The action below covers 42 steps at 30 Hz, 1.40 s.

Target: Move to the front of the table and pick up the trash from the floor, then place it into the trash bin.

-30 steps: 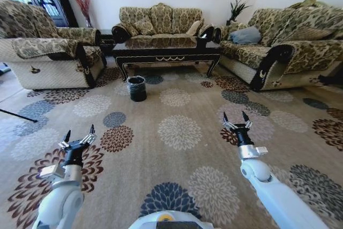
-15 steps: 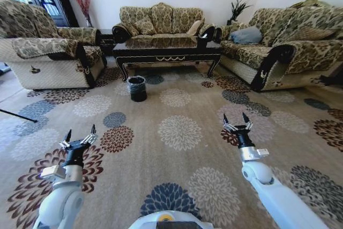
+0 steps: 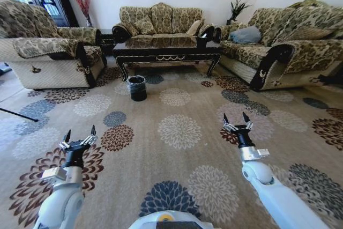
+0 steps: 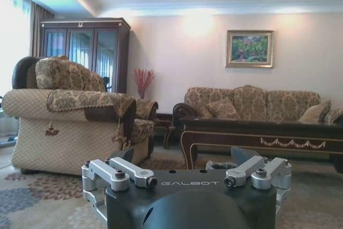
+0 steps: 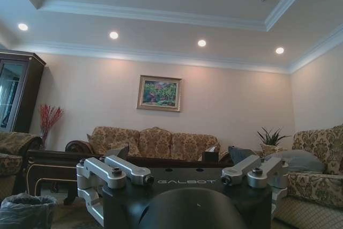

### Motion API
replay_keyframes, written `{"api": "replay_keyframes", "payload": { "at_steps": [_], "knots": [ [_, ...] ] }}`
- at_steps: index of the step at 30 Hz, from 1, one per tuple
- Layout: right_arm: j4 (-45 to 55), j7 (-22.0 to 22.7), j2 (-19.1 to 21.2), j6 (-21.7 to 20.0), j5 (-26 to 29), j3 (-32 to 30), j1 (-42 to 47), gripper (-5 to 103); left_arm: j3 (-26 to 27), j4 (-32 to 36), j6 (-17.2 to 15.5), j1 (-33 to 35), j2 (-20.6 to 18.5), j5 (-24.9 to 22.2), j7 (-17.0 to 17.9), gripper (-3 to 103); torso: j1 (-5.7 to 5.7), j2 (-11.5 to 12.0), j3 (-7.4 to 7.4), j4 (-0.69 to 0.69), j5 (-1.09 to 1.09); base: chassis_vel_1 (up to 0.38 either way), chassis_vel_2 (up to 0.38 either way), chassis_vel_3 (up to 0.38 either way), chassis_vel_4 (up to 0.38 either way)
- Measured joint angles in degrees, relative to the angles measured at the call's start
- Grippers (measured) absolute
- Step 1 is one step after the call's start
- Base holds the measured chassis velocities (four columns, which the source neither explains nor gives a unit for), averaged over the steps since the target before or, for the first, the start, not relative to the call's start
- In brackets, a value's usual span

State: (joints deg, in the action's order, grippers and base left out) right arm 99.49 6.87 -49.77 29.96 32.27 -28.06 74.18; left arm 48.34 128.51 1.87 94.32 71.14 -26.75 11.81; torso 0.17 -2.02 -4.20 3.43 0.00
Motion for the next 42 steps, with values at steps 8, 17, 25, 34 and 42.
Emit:
{"api": "replay_keyframes", "payload": {
  "at_steps": [8, 17, 25, 34, 42],
  "knots": [
    [2.21, 2.41, 1.07, -1.91, -0.05, -0.68, -0.21, 100, 1.09, -0.74, 1.07, -0.9, -1.06, -1.56, -2.17, 100, 0.17, -1.83, -1.67, 0.0, -0.01, 0.0, 0.0, 0.0, 0.0],
    [4.77, 2.89, 3.35, -7.43, -0.19, -3.6, 1.0, 100, 2.75, -0.47, 0.15, -1.98, -2.29, -3.35, -3.35, 100, 0.45, -3.71, -3.25, 0.02, 0.0, 0.0, 0.0, 0.0, 0.0],
    [11.06, 8.1, 5.1, -15.85, 1.79, -4.45, 3.11, 100, 3.28, -0.13, -0.4, -2.34, -2.89, -3.78, -3.87, 100, 0.79, -5.65, -4.85, 0.0, 0.0, 0.0, 0.0, 0.0, 0.0],
    [14.25, 7.5, 7.62, -18.04, 8.2, -6.98, 5.54, 100, 3.84, 0.56, -0.74, -2.55, -3.19, -4.14, -4.17, 100, 1.31, -7.77, -6.45, 0.0, 0.0, 0.0, 0.0, 0.0, 0.0],
    [13.58, 0.39, 9.99, -15.46, 8.8, -9.3, 7.94, 100, 4.13, -0.96, -0.34, -3.78, -2.92, -4.78, -4.1, 100, 1.81, -9.84, -8.02, 0.0, 0.01, 0.0, 0.0, 0.0, 0.0]
  ]
}}
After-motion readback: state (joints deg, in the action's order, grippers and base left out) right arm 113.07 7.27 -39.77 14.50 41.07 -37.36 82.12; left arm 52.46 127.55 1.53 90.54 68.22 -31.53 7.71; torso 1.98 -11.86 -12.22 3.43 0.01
